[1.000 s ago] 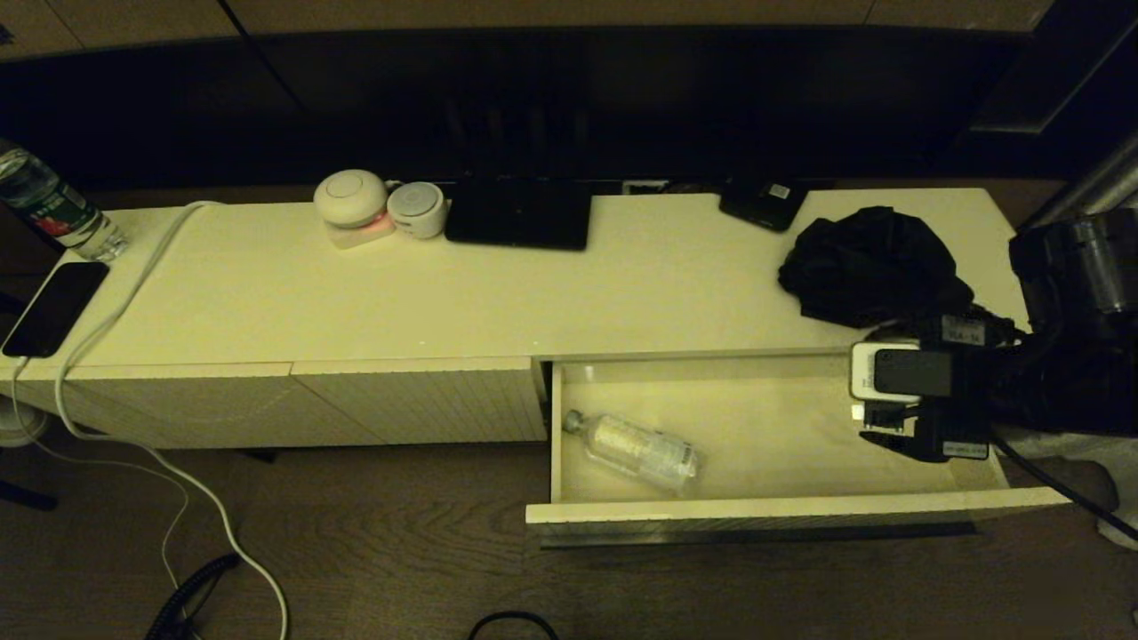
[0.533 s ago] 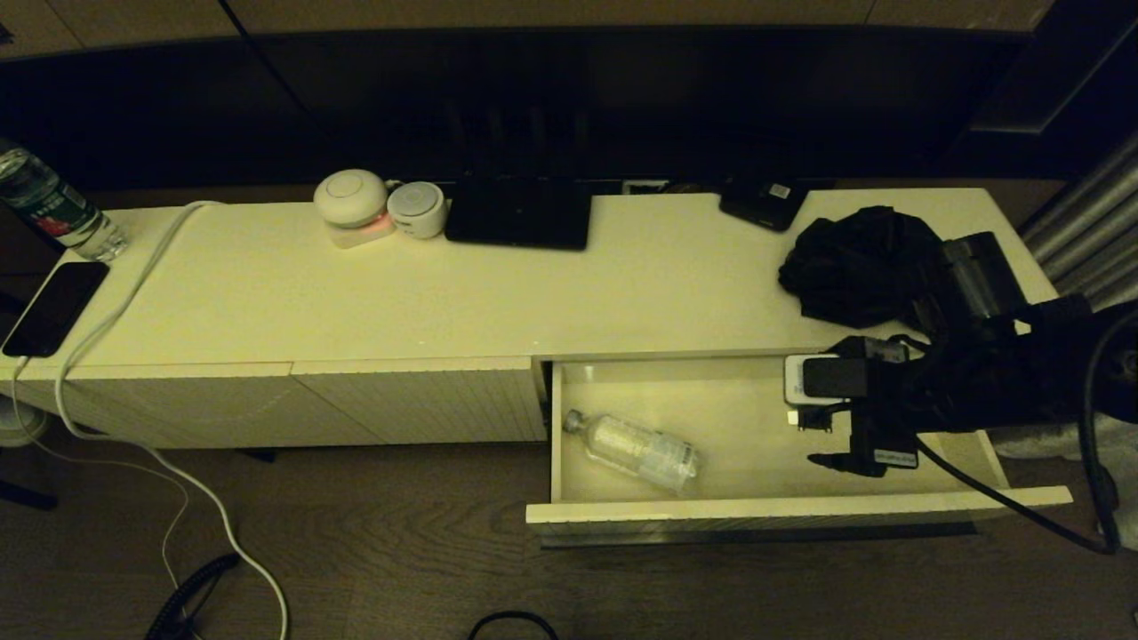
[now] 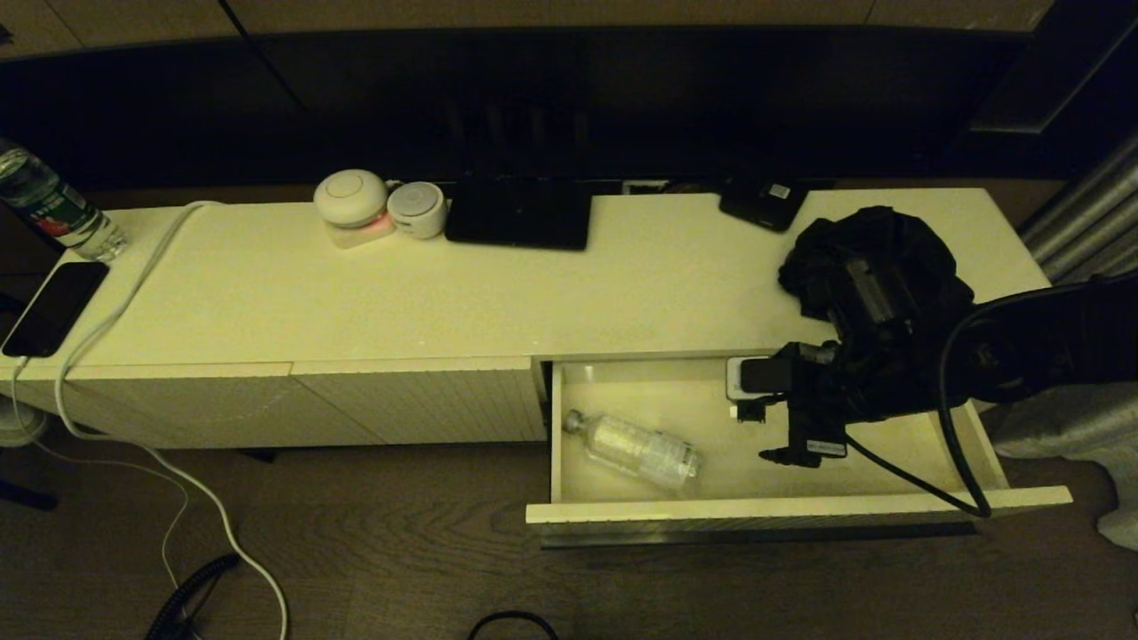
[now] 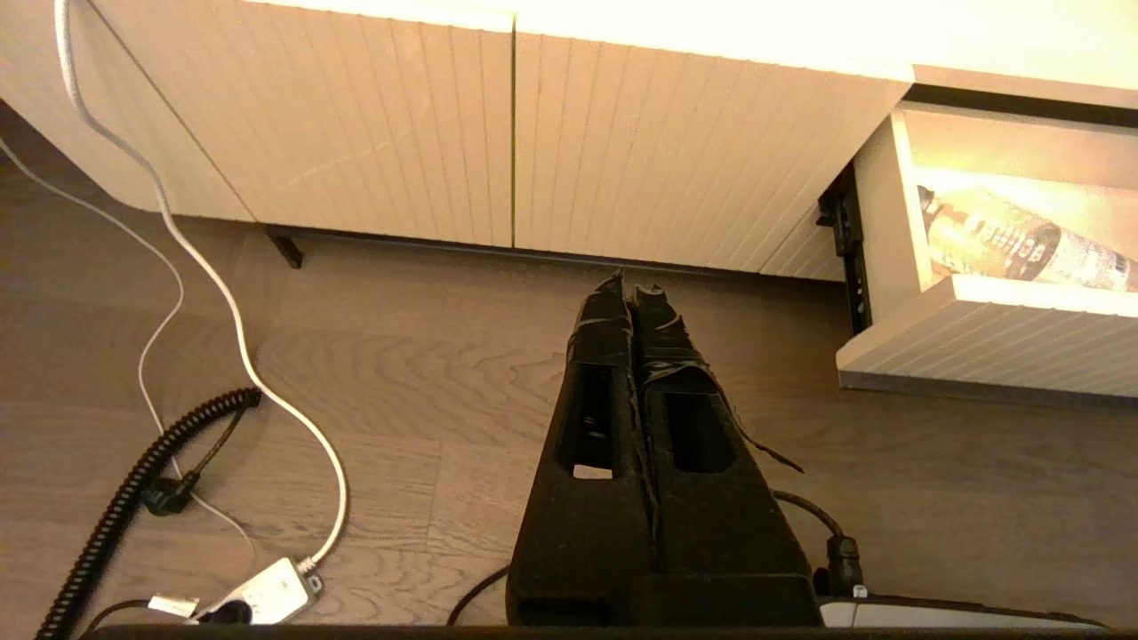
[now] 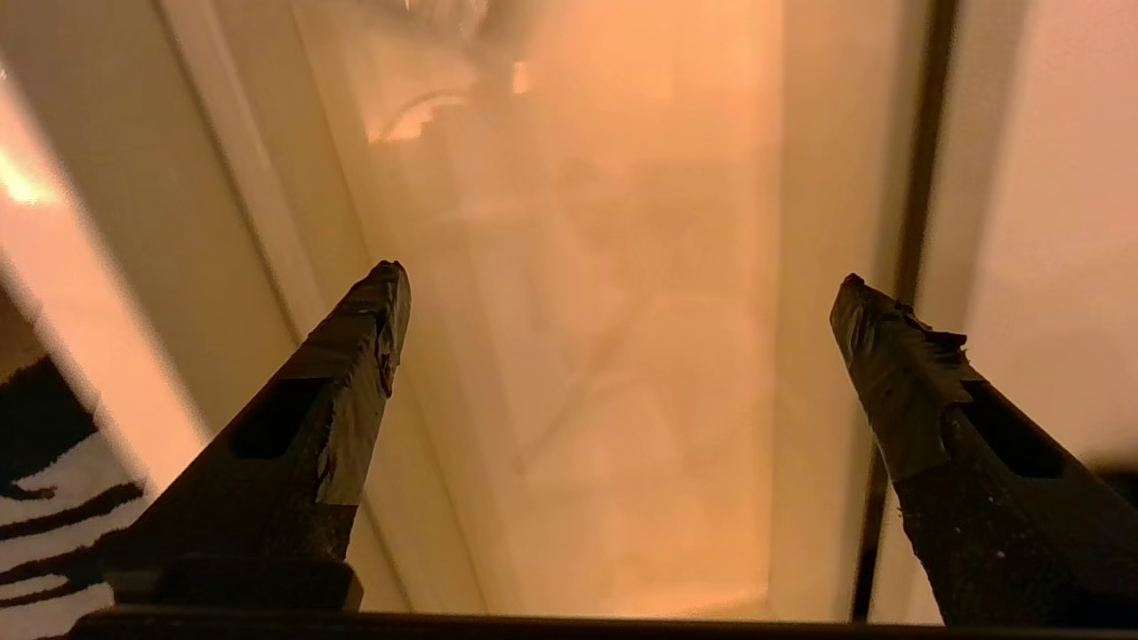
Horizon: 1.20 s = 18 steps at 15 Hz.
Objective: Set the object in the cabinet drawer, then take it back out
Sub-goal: Take the mineral water out of the drawer and put it on the table
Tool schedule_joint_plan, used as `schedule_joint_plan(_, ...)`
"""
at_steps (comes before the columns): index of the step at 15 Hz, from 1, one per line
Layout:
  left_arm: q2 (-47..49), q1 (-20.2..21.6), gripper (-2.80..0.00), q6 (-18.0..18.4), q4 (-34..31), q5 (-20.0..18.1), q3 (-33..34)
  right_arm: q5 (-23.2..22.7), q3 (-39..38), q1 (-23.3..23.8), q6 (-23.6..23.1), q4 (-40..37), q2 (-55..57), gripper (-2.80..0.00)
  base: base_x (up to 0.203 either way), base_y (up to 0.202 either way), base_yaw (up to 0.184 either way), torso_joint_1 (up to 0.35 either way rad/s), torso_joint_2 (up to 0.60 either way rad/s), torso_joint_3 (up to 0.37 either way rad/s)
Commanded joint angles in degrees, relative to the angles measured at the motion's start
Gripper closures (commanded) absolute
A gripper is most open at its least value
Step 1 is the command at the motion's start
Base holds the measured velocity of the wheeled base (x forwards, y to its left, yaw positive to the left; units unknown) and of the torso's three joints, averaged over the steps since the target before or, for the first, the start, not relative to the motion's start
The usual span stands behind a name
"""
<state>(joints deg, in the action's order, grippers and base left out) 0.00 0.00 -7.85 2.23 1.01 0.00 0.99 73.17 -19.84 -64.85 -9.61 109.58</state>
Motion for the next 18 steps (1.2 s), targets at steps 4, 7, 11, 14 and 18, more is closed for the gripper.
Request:
schedule_joint_plan(4, -0.1, 0.0, 0.0, -0.1, 0.0, 0.0, 0.0, 0.2, 4.4, -1.7, 0.4, -0.1, 5.9, -2.8, 0.0, 0.0, 0.0, 0.0, 0.0, 0.0)
schedule_joint_plan(7, -0.1, 0.0, 0.0, -0.1, 0.0, 0.0, 0.0, 0.2, 5.4, -1.7, 0.5, -0.1, 6.7, -2.8, 0.0, 0.0, 0.0, 0.0, 0.0, 0.0)
schedule_joint_plan(11, -0.1, 0.0, 0.0, -0.1, 0.1, 0.0, 0.0, 0.2, 5.9, -1.9, 0.6, -0.1, 8.1, -2.8, 0.0, 0.0, 0.0, 0.0, 0.0, 0.0)
schedule_joint_plan(14, -0.1, 0.0, 0.0, -0.1, 0.1, 0.0, 0.0, 0.2, 6.8, -2.1, 1.7, -0.1, 8.8, -2.8, 0.0, 0.0, 0.0, 0.0, 0.0, 0.0)
schedule_joint_plan(18, -0.1, 0.0, 0.0, -0.1, 0.1, 0.0, 0.0, 0.2, 7.3, -2.9, 3.2, -0.1, 9.8, -2.8, 0.0, 0.0, 0.0, 0.0, 0.0, 0.0)
